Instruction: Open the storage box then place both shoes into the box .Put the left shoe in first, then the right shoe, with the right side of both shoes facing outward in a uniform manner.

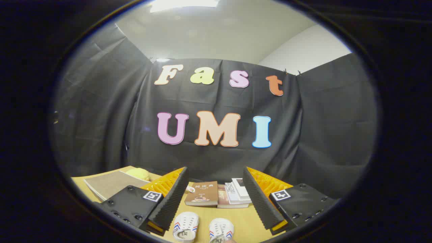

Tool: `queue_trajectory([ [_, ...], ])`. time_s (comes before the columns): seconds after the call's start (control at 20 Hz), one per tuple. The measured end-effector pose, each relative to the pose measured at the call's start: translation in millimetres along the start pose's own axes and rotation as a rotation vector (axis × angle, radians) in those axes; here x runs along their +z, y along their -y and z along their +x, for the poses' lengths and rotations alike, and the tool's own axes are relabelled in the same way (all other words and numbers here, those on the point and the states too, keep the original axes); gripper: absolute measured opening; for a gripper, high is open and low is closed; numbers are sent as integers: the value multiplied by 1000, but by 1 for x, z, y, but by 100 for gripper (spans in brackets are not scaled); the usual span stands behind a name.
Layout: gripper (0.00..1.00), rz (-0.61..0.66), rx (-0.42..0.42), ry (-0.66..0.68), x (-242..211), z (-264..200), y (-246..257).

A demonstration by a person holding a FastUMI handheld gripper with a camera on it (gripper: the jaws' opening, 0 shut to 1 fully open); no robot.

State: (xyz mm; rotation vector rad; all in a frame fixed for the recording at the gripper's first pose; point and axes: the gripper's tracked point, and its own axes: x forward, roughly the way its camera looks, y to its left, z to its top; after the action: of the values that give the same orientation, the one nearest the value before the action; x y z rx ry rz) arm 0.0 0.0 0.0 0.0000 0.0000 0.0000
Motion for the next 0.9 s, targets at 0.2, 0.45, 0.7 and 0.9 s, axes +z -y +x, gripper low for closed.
queue_trajectory([
  [0.2, 99, 22, -28, -21, -4, 2, 14],
  [0.45, 99, 13, -45, -23, -4, -2, 28],
  [0.7, 99, 13, -45, 11, 5, -3, 33],
  [0.9, 99, 20, -47, 3, 3, -4, 42],
])
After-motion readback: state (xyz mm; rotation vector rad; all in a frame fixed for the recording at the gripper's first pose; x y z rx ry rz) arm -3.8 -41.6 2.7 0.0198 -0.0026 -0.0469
